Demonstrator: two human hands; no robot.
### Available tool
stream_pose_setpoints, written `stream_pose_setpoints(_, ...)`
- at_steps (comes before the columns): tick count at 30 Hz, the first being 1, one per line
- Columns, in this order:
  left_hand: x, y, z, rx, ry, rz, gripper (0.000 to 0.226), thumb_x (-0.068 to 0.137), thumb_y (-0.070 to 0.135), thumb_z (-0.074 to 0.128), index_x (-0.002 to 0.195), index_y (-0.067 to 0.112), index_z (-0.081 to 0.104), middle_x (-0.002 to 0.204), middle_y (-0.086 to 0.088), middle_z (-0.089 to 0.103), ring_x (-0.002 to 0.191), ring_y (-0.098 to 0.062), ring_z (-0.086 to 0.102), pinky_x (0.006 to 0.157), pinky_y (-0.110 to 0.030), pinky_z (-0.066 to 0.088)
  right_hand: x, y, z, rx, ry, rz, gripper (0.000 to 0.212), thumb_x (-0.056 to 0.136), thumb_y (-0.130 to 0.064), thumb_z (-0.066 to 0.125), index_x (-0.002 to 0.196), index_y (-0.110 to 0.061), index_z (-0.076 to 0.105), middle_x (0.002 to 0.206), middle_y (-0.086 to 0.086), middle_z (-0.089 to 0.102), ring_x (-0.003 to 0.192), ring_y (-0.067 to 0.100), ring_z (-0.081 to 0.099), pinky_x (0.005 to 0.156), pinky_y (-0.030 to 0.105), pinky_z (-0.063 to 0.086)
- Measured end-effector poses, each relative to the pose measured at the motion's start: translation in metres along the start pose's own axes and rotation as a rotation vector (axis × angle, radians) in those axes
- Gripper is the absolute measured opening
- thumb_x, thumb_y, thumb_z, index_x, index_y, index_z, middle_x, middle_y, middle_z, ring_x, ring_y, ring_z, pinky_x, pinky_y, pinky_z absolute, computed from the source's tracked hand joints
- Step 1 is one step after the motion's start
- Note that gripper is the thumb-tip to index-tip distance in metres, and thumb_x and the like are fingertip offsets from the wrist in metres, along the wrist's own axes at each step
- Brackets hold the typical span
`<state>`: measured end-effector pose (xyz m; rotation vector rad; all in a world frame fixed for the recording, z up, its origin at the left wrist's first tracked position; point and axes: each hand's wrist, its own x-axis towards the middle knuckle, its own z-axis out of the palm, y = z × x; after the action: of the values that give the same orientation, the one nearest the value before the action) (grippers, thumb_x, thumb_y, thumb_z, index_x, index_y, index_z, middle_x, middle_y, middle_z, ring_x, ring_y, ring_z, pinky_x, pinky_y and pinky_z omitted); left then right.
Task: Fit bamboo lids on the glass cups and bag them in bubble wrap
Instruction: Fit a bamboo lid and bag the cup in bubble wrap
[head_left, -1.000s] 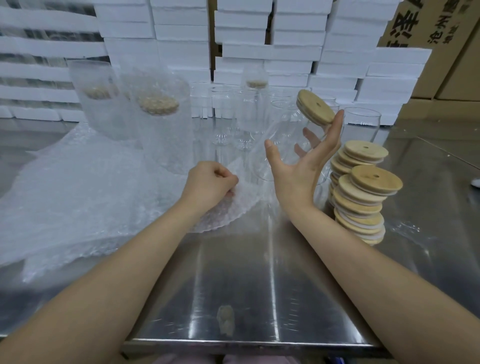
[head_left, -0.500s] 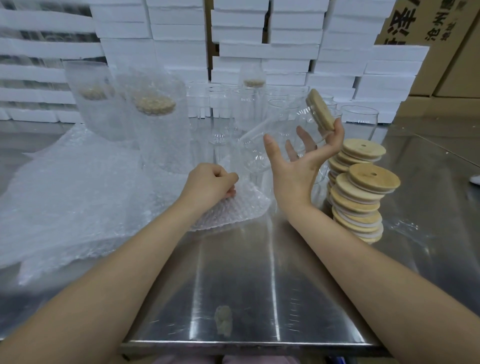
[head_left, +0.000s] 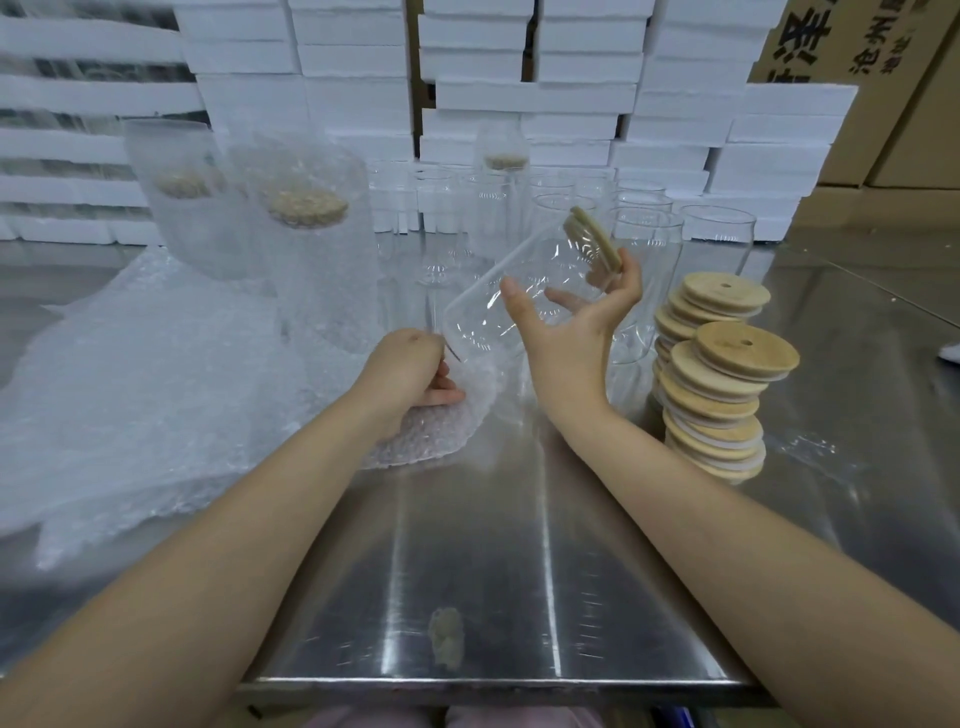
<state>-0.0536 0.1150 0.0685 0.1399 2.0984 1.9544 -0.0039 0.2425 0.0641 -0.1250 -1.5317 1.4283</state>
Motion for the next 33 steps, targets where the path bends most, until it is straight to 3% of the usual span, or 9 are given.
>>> stream_pose_setpoints(4, -0.001, 0.001, -0.001, 0.008, 0.109, 0.071, 0.028, 0.091, 0.015, 0.038, 0.067, 0.011, 0.051, 0.060, -0.002, 0.047, 0.046, -0.013, 0.048, 0.048, -0.025, 0.054, -0.002, 0.005, -0.003, -0.117, -0.132, -0.028, 0.104, 0.070, -0.024, 0.086, 0.145, -0.021, 0.014, 0.133, -0.003, 0.022, 0.107, 0.015, 0.053, 0.083, 0.024, 0.053)
stream_pose_setpoints(8, 0.002, 0.005, -0.003, 0.034, 0.140, 0.236, 0.023, 0.090, 0.014, 0.042, 0.068, 0.016, 0.049, 0.053, 0.011, 0.050, 0.054, -0.008, 0.047, 0.064, -0.026, 0.048, -0.007, 0.003, 0.000, -0.176, -0.201, -0.131, 0.104, 0.067, -0.028, 0.087, 0.143, -0.024, 0.016, 0.134, -0.004, 0.020, 0.110, 0.009, 0.050, 0.087, 0.024, 0.051)
stream_pose_setpoints(11, 0.003, 0.004, -0.009, 0.241, -0.052, 0.454, 0.012, 0.096, 0.036, 0.049, 0.090, 0.026, 0.049, 0.092, 0.010, 0.052, 0.085, -0.003, 0.051, 0.084, -0.025, 0.040, -0.009, -0.002, -0.001, -0.136, -0.155, -0.179, 0.098, 0.065, -0.022, 0.089, 0.134, -0.024, 0.019, 0.140, 0.005, 0.021, 0.113, 0.016, 0.050, 0.091, 0.030, 0.053)
stream_pose_setpoints(15, 0.003, -0.008, -0.020, 0.717, -0.316, 0.708, 0.090, 0.074, 0.067, 0.067, 0.140, 0.049, 0.008, 0.147, 0.026, 0.013, 0.140, 0.003, 0.017, 0.108, -0.016, 0.021, -0.005, -0.016, -0.005, 0.057, -0.017, -0.100, 0.091, 0.068, -0.009, 0.086, 0.127, -0.025, 0.018, 0.139, 0.000, 0.019, 0.117, 0.021, 0.052, 0.096, 0.042, 0.052)
stream_pose_setpoints(17, 0.002, -0.009, -0.018, 0.787, -0.215, 0.911, 0.102, 0.079, 0.048, 0.073, 0.148, 0.039, -0.002, 0.151, 0.019, 0.009, 0.141, -0.002, 0.013, 0.112, -0.018, 0.017, -0.008, -0.023, -0.002, 0.124, 0.029, -0.071, 0.090, 0.070, -0.005, 0.085, 0.127, -0.024, 0.018, 0.141, 0.002, 0.019, 0.116, 0.024, 0.054, 0.098, 0.042, 0.051)
stream_pose_setpoints(21, -0.007, -0.002, -0.012, 0.551, 0.054, 1.091, 0.103, 0.072, 0.032, 0.080, 0.149, 0.035, 0.011, 0.137, 0.010, 0.029, 0.131, -0.007, 0.033, 0.105, -0.008, 0.025, -0.016, -0.034, 0.008, 0.151, 0.042, -0.061, 0.091, 0.068, -0.008, 0.087, 0.126, -0.023, 0.018, 0.143, 0.012, 0.024, 0.113, 0.020, 0.060, 0.097, 0.032, 0.051)
stream_pose_setpoints(25, -0.017, 0.005, -0.006, 0.661, 0.293, 1.266, 0.100, 0.071, 0.042, 0.078, 0.148, 0.019, 0.019, 0.135, -0.010, 0.047, 0.123, -0.025, 0.046, 0.099, -0.041, 0.044, -0.023, -0.036, 0.012, 0.195, -0.020, -0.016, 0.087, 0.072, -0.004, 0.083, 0.124, -0.021, 0.016, 0.143, 0.007, 0.024, 0.116, 0.015, 0.058, 0.096, 0.024, 0.049)
stream_pose_setpoints(29, -0.026, 0.001, 0.010, 0.594, 0.293, 1.226, 0.087, 0.076, 0.024, 0.071, 0.148, 0.022, 0.023, 0.137, -0.009, 0.037, 0.126, -0.018, 0.041, 0.094, -0.033, 0.047, -0.036, -0.029, 0.022, 0.125, -0.135, -0.007, 0.086, 0.070, 0.006, 0.078, 0.123, -0.020, 0.016, 0.126, -0.018, 0.026, 0.119, 0.016, 0.053, 0.102, 0.039, 0.048)
stream_pose_setpoints(33, -0.021, 0.008, 0.000, 0.453, -0.024, 1.077, 0.111, 0.069, 0.036, 0.083, 0.149, 0.030, 0.006, 0.142, -0.002, 0.026, 0.134, -0.004, 0.030, 0.107, -0.013, 0.031, -0.022, -0.029, 0.011, 0.081, -0.109, -0.057, 0.086, 0.068, 0.003, 0.082, 0.121, -0.020, 0.018, 0.134, 0.000, 0.029, 0.122, 0.020, 0.052, 0.104, 0.039, 0.046)
